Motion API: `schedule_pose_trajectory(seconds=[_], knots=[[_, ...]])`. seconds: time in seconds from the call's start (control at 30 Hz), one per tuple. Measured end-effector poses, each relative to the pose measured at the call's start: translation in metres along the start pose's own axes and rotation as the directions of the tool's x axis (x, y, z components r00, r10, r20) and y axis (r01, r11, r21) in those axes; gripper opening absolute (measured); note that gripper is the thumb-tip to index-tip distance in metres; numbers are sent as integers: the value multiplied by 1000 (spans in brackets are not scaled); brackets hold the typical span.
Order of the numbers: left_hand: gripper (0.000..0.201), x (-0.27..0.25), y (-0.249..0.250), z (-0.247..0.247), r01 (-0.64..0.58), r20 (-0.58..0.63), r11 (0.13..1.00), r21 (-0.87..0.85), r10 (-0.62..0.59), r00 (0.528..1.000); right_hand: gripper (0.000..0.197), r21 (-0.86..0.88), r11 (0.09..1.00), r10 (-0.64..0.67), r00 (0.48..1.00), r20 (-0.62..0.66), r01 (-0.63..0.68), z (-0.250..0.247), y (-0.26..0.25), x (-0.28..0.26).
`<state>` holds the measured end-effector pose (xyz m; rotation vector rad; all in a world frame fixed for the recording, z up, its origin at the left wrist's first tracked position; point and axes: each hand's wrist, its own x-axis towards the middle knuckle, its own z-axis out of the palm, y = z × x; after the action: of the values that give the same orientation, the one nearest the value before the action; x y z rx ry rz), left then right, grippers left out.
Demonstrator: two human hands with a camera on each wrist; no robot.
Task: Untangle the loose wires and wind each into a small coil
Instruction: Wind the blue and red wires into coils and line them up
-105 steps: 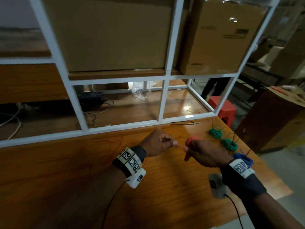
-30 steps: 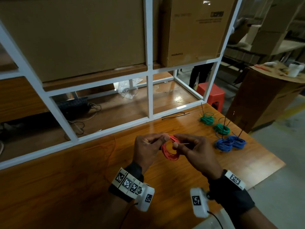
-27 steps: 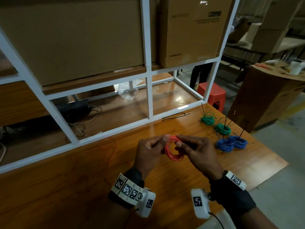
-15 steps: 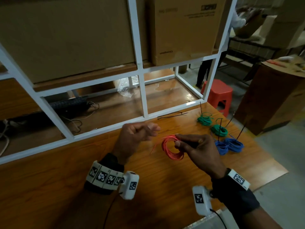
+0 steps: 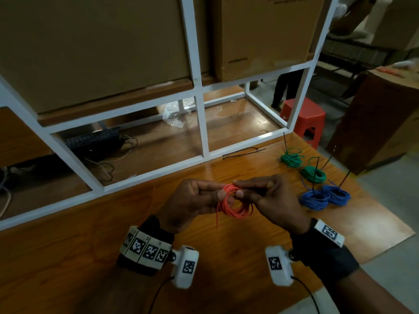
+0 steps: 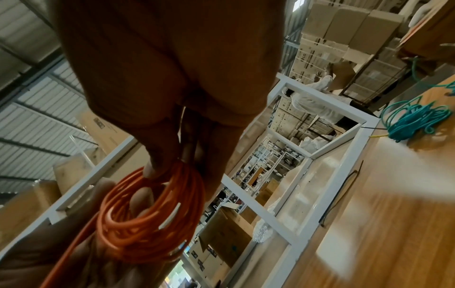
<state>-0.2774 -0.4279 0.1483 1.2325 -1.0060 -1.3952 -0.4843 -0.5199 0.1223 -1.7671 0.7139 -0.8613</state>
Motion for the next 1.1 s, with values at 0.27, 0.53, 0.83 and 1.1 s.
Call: schedule_pose_trajectory(seconds=[0.27, 0.53, 0.83, 1.1], knots=[[30, 29, -38, -56, -109, -226, 982, -156, 72, 971, 21, 2, 988, 155, 985, -74, -156, 52, 10, 50], [27, 77, -59, -92, -181, -415, 916, -359, 18, 910, 15, 421, 710, 690, 678, -254, -565, -4, 119, 147], [17, 135, -78, -97, -185, -526, 940, -288, 7, 850, 41, 321, 490, 864, 401, -306, -811, -29, 211, 241], [31, 158, -92, -98, -180, -494, 920, -349, -17, 869, 24, 73, 441, 856, 394, -335, -895, -26, 224, 256]])
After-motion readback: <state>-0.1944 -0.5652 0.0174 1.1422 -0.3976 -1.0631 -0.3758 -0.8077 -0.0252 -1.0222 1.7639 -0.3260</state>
